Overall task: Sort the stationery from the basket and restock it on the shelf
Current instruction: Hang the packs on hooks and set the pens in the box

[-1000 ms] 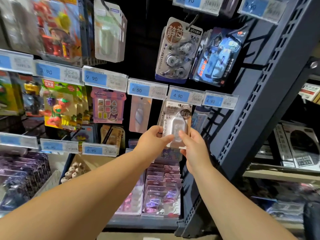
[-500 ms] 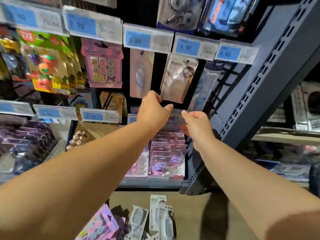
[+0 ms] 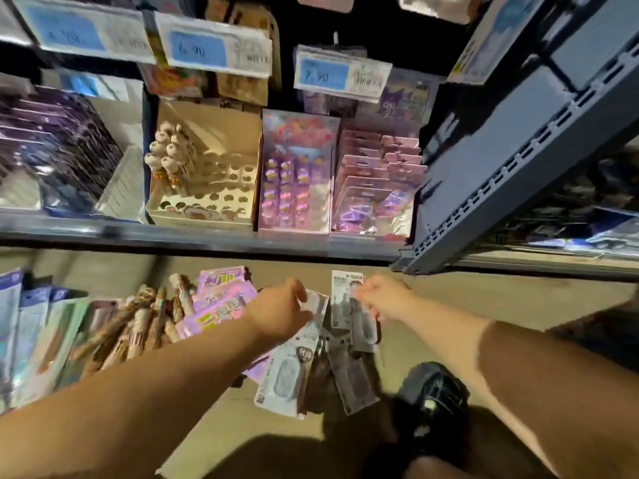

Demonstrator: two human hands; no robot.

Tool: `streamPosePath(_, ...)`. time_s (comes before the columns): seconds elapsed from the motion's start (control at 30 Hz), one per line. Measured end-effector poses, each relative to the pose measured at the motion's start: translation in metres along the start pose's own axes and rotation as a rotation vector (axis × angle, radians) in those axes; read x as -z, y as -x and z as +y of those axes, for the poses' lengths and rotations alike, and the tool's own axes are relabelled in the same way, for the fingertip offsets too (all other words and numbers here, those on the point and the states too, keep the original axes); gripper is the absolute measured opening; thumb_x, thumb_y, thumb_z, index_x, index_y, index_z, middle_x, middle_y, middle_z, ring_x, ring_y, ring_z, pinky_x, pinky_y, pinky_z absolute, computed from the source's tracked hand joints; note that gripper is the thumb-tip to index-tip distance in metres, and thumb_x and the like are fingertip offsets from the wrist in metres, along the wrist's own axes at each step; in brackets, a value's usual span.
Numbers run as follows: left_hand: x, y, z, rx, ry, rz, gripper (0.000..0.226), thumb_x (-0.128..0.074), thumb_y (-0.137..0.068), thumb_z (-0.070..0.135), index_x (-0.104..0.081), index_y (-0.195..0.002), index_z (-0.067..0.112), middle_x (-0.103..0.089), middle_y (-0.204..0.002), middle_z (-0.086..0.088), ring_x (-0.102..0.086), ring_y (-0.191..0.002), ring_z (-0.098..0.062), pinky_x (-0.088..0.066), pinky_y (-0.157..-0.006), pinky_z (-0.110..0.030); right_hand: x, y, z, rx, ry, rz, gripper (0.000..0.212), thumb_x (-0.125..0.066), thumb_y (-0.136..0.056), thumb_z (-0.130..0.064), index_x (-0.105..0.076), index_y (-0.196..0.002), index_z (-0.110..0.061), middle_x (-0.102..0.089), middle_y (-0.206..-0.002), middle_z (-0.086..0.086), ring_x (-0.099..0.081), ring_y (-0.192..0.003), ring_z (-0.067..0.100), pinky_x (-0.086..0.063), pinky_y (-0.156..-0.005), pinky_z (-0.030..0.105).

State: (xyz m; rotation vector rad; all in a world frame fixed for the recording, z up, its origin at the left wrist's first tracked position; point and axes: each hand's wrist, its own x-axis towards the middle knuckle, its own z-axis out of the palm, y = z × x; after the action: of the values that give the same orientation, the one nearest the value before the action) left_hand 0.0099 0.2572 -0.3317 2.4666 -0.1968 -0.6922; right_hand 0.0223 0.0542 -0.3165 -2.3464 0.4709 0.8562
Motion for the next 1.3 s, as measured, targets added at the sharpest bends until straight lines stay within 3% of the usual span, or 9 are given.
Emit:
streamPosePath(0.1,-0.025,0.007,-0.028,0.037,-0.176,-0.077,0.019,-0.058,-0.090,0.032,-0.059,-0.104,0.019,-0.068,-0.111,-0.008,-0.062,-0.105,-0.031,-0.042,-0.075,-0.028,-0.046,-0.035,0.031,-0.140,-0.070,0.065,0.024,-0.059,-0.094,-0.027,-0.062,-0.084,-0.006,-0.060,-0.077,0.013,-0.051,-0.080,0.020,-0.036,-0.067,0.026)
streamPosePath(0.23,-0.041,0.013,-0.038,-0.034,-0.379,-0.148,0.028,-0.046,-0.097,0.030,-0.059,-0.117,0.015,-0.061,-0.122,-0.012,-0.054,-0.114,-0.030,-0.046,-0.089,-0.036,-0.081,-0.059,0.061,-0.297,-0.025,0.120,0.046,-0.062,-0.089,-0.044,-0.054,-0.115,-0.007,-0.056,-0.111,0.014,-0.055,-0.099,0.026,-0.041,-0.073,0.027)
streamPosePath(0.37,-0.046,0.006,-0.042,-0.164,-0.577,-0.133,0.036,-0.043,-0.099,0.031,-0.052,-0.133,0.023,-0.051,-0.136,-0.004,-0.043,-0.125,-0.025,-0.041,-0.099,-0.038,-0.080,-0.066,0.062,-0.371,-0.088,0.212,0.050,-0.066,-0.089,-0.033,-0.041,-0.128,-0.013,-0.047,-0.125,0.013,-0.052,-0.106,0.026,-0.041,-0.074,0.028)
streamPosePath(0.43,-0.045,0.001,-0.050,-0.255,-0.652,-0.023,0.038,-0.051,-0.093,0.032,-0.055,-0.130,0.026,-0.054,-0.133,-0.001,-0.045,-0.122,-0.025,-0.042,-0.094,-0.039,-0.077,-0.077,0.062,-0.404,-0.100,0.220,0.056,-0.067,-0.088,-0.032,-0.037,-0.132,-0.013,-0.044,-0.131,0.015,-0.051,-0.113,0.030,-0.040,-0.076,0.029)
streamPosePath(0.57,-0.037,-0.014,-0.073,-0.270,-0.653,0.205,0.032,-0.070,-0.072,0.040,-0.070,-0.098,0.023,-0.066,-0.103,-0.002,-0.049,-0.095,-0.026,-0.041,-0.072,-0.038,-0.080,-0.088,0.062,-0.453,-0.107,0.157,0.072,-0.070,-0.086,-0.030,-0.024,-0.140,-0.015,-0.038,-0.138,0.018,-0.047,-0.122,0.034,-0.039,-0.081,0.031)
streamPosePath(0.73,-0.031,-0.019,-0.096,-0.184,-0.595,0.135,0.053,-0.042,-0.073,0.056,-0.070,-0.099,0.019,-0.067,-0.114,-0.006,-0.059,-0.104,-0.032,-0.049,-0.079,-0.047,-0.080,-0.086,0.060,-0.497,-0.107,0.161,0.086,-0.082,-0.074,-0.033,-0.024,-0.134,-0.016,-0.050,-0.125,0.015,-0.054,-0.104,0.030,-0.041,-0.072,0.030)
streamPosePath(0.93,-0.032,-0.021,-0.109,-0.183,-0.572,0.069,0.058,-0.040,-0.074,0.060,-0.069,-0.106,0.022,-0.066,-0.120,-0.005,-0.056,-0.112,-0.031,-0.048,-0.084,-0.052,-0.079,-0.079,0.051,-0.254,-0.314,0.261,0.061,-0.082,-0.074,-0.025,-0.045,-0.121,-0.014,-0.057,-0.102,0.001,-0.053,-0.085,0.018,-0.039,-0.056,0.021)
streamPosePath(1.1,-0.030,-0.020,-0.117,-0.209,-0.574,0.041,0.060,-0.038,-0.078,0.061,-0.068,-0.113,0.023,-0.066,-0.124,-0.005,-0.059,-0.113,-0.031,-0.050,-0.084,-0.053,-0.105,-0.083,0.017,-0.224,-0.381,0.029,0.071,-0.075,-0.078,-0.047,-0.042,-0.131,-0.014,-0.059,-0.119,0.007,-0.058,-0.111,0.027,-0.050,-0.094,0.041)
streamPosePath(1.3,-0.027,-0.018,-0.118,-0.194,-0.564,-0.046,0.069,-0.029,-0.080,0.064,-0.064,-0.124,0.023,-0.060,-0.135,-0.005,-0.053,-0.124,-0.033,-0.041,-0.094,-0.054,-0.134,-0.089,-0.004,-0.394,-0.413,0.005,0.098,-0.070,-0.084,-0.046,-0.011,-0.153,-0.009,-0.036,-0.148,0.018,-0.045,-0.130,0.035,-0.043,-0.105,0.043)
